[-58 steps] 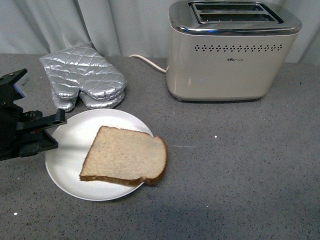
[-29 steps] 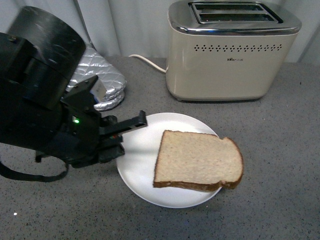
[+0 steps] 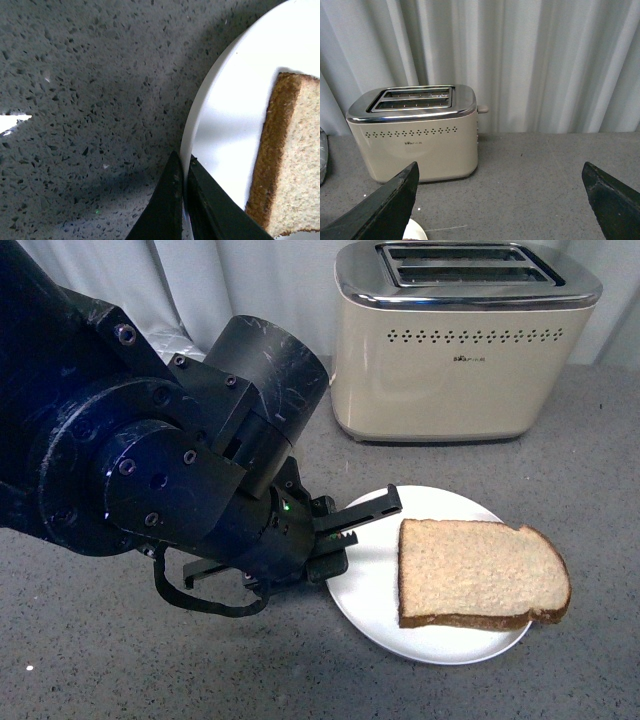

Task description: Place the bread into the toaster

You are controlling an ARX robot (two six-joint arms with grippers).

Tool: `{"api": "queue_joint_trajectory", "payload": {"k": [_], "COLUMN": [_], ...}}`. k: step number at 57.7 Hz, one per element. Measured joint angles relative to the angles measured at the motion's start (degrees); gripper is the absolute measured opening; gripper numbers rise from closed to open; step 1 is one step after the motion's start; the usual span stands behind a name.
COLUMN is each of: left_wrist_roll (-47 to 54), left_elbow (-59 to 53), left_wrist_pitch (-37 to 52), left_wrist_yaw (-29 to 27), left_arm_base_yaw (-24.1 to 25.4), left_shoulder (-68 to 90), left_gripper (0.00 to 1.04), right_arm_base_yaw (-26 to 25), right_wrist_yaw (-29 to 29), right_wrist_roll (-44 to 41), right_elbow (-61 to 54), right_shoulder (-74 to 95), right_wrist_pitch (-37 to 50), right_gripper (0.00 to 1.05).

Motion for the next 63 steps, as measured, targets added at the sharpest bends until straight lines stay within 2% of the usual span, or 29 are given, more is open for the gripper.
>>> {"api": "queue_joint_trajectory", "payload": {"k": [17,23,26,43,54,56,58,63], "left_wrist_roll": [-0.2,-0.9,-1.0,-1.1,-1.6,-1.0,1.4,14.3], "left_elbow": [0.9,0.5,0.0,-11.8,-22.2,-24.0,-25.8,-34.6], "left_wrist_pitch": [3.5,5.0,5.5,12.2,17.1,18.5,22.8,43.0], "left_wrist_yaw": [-1.6,-1.2,-1.4,-1.7,-4.7,-7.3,-10.8,-22.1], "left_arm_base_yaw": [1.6,1.9,2.0,3.6,5.8,5.9,5.9,7.6], "left_shoulder": [1.7,1.7,1.5,-14.0,-24.3,-25.9,-26.1,-26.2], "left_gripper": [0.04,0.25,0.33,1.00,0.98,0.98,0.93,0.74], "right_arm_base_yaw": [0.0,0.0,0.0,0.0,0.0,0.0,0.0,0.0], "right_wrist_yaw": [0.0,0.0,0.0,0.0,0.0,0.0,0.0,-0.2], "right_wrist_roll": [0.0,0.0,0.0,0.0,0.0,0.0,0.0,0.0], "right_elbow": [0.0,0.0,0.0,0.0,0.0,0.0,0.0,0.0], "right_shoulder": [0.0,0.0,0.0,0.0,0.0,0.0,0.0,-0.1], "right_wrist_pitch": [0.0,0.0,0.0,0.0,0.0,0.0,0.0,0.0], "right_gripper": [0.95,0.95,0.95,0.95,0.95,0.95,0.95,0.95]}}
